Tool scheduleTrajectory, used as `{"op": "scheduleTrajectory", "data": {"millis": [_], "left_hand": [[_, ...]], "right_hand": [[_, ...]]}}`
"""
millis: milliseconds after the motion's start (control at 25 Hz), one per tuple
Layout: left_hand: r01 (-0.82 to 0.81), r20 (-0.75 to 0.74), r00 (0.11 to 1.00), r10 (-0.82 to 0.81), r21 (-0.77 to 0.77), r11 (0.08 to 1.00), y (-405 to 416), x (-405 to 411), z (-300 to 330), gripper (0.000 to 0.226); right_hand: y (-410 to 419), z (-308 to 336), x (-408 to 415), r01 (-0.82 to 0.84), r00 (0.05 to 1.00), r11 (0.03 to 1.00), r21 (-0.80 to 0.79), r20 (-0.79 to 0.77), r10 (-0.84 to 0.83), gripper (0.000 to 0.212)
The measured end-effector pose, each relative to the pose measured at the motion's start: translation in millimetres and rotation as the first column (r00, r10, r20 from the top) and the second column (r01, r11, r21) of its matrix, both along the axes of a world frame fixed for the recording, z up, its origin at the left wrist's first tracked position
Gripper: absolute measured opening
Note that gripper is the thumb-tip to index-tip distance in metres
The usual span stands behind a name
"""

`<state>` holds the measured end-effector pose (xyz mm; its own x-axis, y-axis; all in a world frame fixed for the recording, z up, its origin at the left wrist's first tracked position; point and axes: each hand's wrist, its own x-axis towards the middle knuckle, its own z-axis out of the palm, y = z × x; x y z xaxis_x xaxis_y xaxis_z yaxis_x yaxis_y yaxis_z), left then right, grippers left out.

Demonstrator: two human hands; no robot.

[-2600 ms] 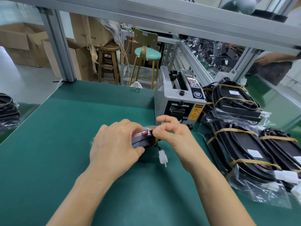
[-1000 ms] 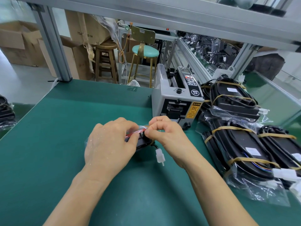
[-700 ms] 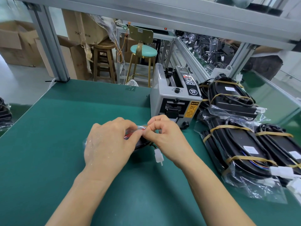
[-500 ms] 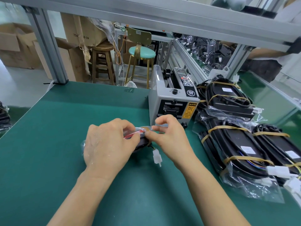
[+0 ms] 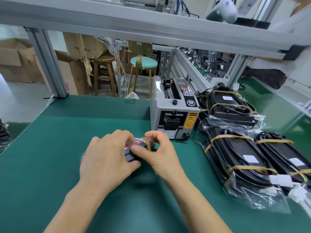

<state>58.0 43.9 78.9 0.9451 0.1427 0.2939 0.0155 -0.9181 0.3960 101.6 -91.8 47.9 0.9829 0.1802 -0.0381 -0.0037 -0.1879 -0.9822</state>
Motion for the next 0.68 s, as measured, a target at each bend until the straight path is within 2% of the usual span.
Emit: {"op": "scheduleTrajectory", "data": {"millis": [80, 160, 240, 320, 400, 480, 600, 680], "left_hand": [[0.034, -0.051, 0.998, -0.03, 0.081, 0.996, 3.3, 0.5, -0.8, 0.045], [0.024, -0.078, 0.997, -0.019, 0.063, 0.998, 6.2, 1.4, 1.6, 0.048], [0.038, -0.077, 0.996, -0.041, -0.046, 0.998, 13.0, -0.1, 5.0, 0.049], [0.058, -0.009, 0.998, -0.063, -0.289, 0.956, 30.5, -2.0, 8.2, 0.051], [0.138, 0.063, 0.99, -0.123, -0.536, 0.833, 51.8, -3.4, 11.9, 0.055], [0.247, 0.131, 0.967, -0.219, -0.69, 0.68, 62.9, -5.3, 13.3, 0.061], [0.357, 0.229, 0.922, -0.312, -0.815, 0.458, 64.2, -7.7, 2.9, 0.068], [0.384, 0.268, 0.899, -0.346, -0.862, 0.332, 60.3, -7.7, -6.8, 0.066]], "right_hand": [[4.6, 2.8, 3.1, -0.017, 0.999, 0.999, -0.027, -0.033, 0.016, 0.043], [2.5, 9.3, 10.2, -0.025, 0.989, 0.995, 0.094, -0.14, 0.038, 0.046], [-9.8, 11.5, 15.6, -0.014, 0.988, 0.985, 0.171, -0.149, 0.04, 0.052], [-28.5, 8.7, 15.4, -0.031, 0.995, 0.982, 0.185, -0.089, 0.048, 0.066], [-44.1, 7.3, 9.9, -0.124, 0.989, 0.972, 0.198, -0.051, 0.137, 0.083], [-53.2, 5.5, 3.8, -0.26, 0.965, 0.946, 0.195, 0.006, 0.264, 0.095], [-53.2, 13.8, -6.2, -0.366, 0.93, 0.91, 0.196, 0.118, 0.349, 0.099], [-50.2, 27.1, -11.5, -0.406, 0.91, 0.889, 0.213, 0.179, 0.373, 0.089]]}}
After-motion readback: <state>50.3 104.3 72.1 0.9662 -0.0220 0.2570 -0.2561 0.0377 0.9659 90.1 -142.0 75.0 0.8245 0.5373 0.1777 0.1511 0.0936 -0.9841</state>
